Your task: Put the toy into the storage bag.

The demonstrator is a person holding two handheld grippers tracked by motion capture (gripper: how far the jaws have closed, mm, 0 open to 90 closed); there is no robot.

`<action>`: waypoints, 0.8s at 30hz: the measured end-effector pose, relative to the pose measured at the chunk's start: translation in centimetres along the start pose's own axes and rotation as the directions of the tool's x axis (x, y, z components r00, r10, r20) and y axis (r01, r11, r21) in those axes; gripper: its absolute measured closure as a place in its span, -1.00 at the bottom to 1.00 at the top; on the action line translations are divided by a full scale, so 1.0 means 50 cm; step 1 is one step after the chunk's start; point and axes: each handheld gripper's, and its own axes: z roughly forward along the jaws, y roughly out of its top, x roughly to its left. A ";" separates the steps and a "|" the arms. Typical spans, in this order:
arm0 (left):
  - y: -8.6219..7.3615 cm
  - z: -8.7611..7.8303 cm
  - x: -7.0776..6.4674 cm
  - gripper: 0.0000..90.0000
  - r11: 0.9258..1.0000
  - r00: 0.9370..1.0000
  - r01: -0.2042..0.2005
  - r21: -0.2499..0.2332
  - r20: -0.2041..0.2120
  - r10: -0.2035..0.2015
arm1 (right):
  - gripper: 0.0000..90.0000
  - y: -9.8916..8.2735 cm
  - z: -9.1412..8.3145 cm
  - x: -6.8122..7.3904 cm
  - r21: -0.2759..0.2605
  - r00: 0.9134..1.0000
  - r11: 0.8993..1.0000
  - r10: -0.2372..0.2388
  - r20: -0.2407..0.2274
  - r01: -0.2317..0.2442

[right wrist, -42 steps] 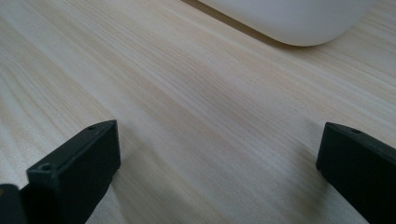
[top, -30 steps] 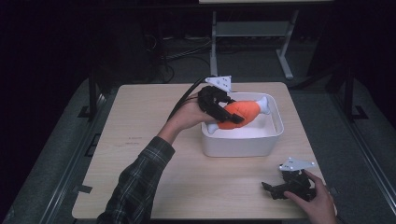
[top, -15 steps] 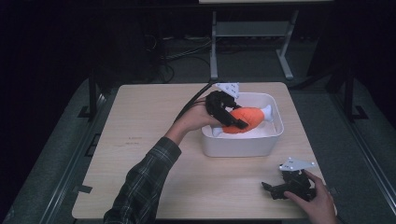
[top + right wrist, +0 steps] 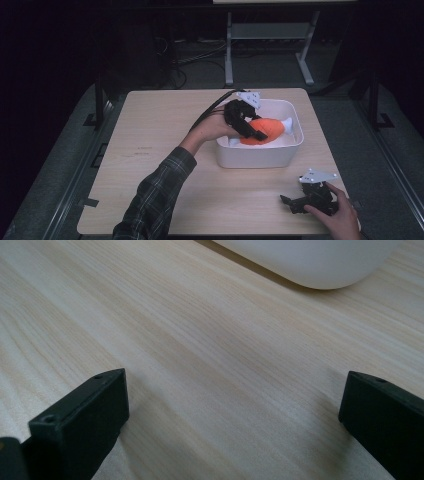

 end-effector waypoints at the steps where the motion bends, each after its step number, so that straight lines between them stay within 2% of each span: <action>1: 0.000 0.002 0.000 -0.08 1.000 1.000 0.001 0.002 0.001 -0.001 | -1.00 0.000 0.000 0.000 0.000 1.000 1.000 0.001 0.000 -0.001; 12: 0.001 0.005 -0.003 -0.11 1.000 1.000 -0.006 0.023 -0.003 0.006 | -1.00 0.000 0.000 0.000 0.000 1.000 1.000 0.000 0.000 0.000; 17: 0.001 0.001 -0.002 -0.17 1.000 1.000 -0.001 0.010 -0.018 0.001 | -1.00 0.000 0.000 0.000 0.000 1.000 1.000 0.000 0.000 0.000; 24: 0.004 -0.022 -0.007 -0.20 1.000 1.000 0.008 -0.012 -0.030 -0.008 | -1.00 0.000 0.000 0.000 0.002 1.000 1.000 0.001 0.001 -0.001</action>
